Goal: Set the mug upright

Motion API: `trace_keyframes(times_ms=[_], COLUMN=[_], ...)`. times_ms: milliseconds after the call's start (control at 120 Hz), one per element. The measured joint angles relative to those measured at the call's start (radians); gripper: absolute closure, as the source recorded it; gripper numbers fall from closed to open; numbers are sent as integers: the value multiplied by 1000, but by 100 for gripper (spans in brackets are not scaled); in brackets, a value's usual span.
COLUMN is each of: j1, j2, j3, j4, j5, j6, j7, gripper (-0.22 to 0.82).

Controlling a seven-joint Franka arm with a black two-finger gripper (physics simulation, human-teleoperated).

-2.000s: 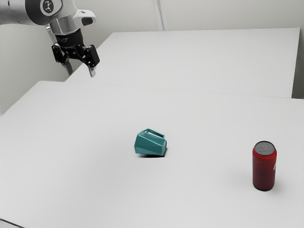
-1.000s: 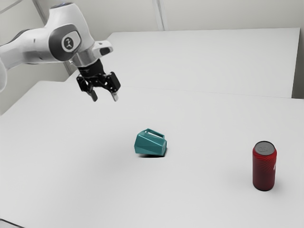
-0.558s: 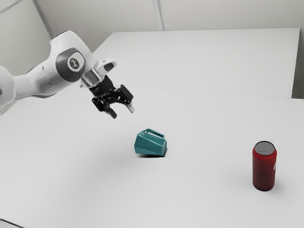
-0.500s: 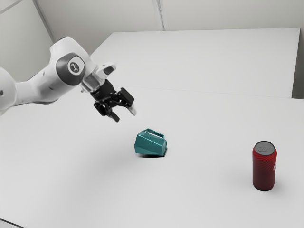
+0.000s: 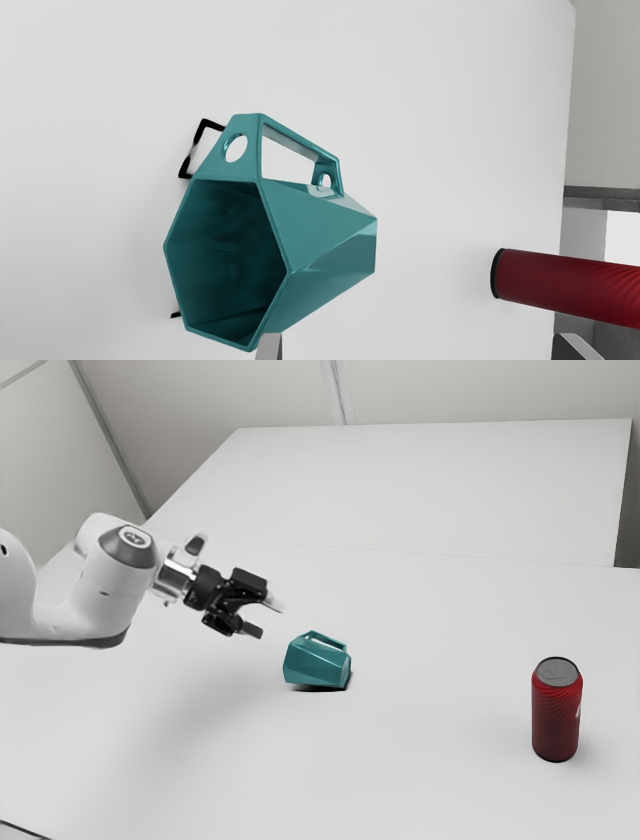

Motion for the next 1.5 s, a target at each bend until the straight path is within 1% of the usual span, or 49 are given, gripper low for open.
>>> trace_keyframes(times_ms=[142,367,683,875,1500], j1=[33,77,15,24,-52], j2=[10,34,67,91,123], j3=[7,11,10,11,10], j4=[-39,-64,-92,-92,-90], j5=[-99,-195,-274,-295,-341], j6=[5,7,6,6,9], j7=[117,277,441,509,623], gripper=[2,2,2,2,2])
